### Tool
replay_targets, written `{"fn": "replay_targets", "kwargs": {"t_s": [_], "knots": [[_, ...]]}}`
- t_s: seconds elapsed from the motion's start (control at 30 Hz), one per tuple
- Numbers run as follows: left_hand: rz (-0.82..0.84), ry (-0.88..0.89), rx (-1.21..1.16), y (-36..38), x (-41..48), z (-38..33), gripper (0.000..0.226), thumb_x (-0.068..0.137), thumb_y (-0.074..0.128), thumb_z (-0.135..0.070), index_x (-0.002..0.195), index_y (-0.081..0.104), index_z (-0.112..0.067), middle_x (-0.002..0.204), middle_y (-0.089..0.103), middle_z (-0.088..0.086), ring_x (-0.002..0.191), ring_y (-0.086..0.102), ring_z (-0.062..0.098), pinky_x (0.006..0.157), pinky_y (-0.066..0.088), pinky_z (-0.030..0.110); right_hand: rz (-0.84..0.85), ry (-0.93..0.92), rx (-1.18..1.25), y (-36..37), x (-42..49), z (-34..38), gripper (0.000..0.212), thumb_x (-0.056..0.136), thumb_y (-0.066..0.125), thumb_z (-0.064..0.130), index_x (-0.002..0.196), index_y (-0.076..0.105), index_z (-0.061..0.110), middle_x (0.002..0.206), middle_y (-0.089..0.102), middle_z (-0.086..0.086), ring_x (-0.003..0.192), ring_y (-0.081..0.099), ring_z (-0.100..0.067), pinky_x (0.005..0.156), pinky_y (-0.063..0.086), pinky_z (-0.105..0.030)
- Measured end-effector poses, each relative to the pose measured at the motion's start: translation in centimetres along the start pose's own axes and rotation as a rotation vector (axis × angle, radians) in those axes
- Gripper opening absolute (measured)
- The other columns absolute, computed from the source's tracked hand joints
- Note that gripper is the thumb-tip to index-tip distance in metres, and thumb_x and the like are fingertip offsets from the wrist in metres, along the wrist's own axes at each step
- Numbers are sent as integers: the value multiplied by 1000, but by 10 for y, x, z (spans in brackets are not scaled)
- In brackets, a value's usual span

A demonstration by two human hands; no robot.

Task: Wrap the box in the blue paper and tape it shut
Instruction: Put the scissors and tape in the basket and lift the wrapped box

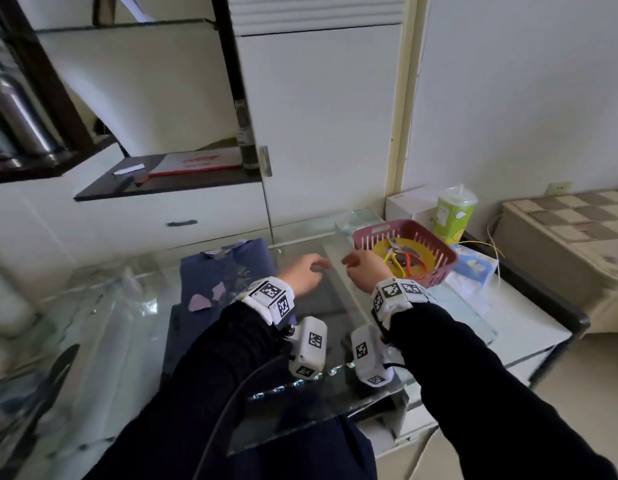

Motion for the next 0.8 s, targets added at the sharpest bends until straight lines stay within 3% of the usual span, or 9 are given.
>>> {"fn": "replay_targets", "kwargs": {"t_s": [0.13,0.33,0.43,0.53,0.67,0.73,0.8], "knots": [[-131,28,-22,-27,-8,21,33,89,48,2,118,61,-7,127,59,9,119,53,23,101,39,27,83,-11,7,11,-1,-1,33,89,50,5,121,60,6,125,62,-12,118,56,-27,100,41,-29],[-397,-137,-16,-85,-25,77,32,89,57,-5,121,58,3,132,55,17,125,49,30,106,34,32,37,-84,9,21,-2,15,42,89,50,6,131,52,7,135,52,-16,124,50,-30,104,38,-34],[-355,-310,2,-71,-33,112,42,92,57,-22,129,52,-2,137,50,17,128,46,31,107,34,34,33,-180,-45,32,-9,29,41,90,46,6,129,55,9,136,49,-15,125,49,-33,102,39,-35],[-259,-414,-86,-43,-34,137,52,90,57,-38,125,54,-1,131,55,20,123,51,34,104,40,38,106,-285,-116,51,-17,45,45,95,44,16,140,41,13,151,33,-6,138,34,-26,111,32,-39],[-134,-519,-238,1,-5,190,97,67,49,-73,134,47,-3,135,52,20,123,51,35,106,40,42,125,-346,-324,68,-24,46,58,100,34,33,151,14,14,160,4,-1,148,4,-17,119,12,-38],[-93,-545,-293,23,6,206,121,50,43,-84,137,42,-1,138,50,19,124,51,34,108,40,41,115,-321,-403,72,-28,35,62,100,29,41,152,7,15,160,-2,-1,148,-1,-17,119,5,-37],[-74,-548,-402,33,-5,185,126,47,37,-88,138,41,-1,138,50,19,123,52,33,107,40,41,141,-274,-443,76,-31,23,63,100,25,46,152,5,15,160,-1,-1,148,-1,-16,120,1,-36]]}}
Point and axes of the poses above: each hand's wrist, its own x-axis towards the middle knuckle, its own y-axis out of the palm, z = x × y, the point moved 10 cm from there along x, towards the middle knuckle
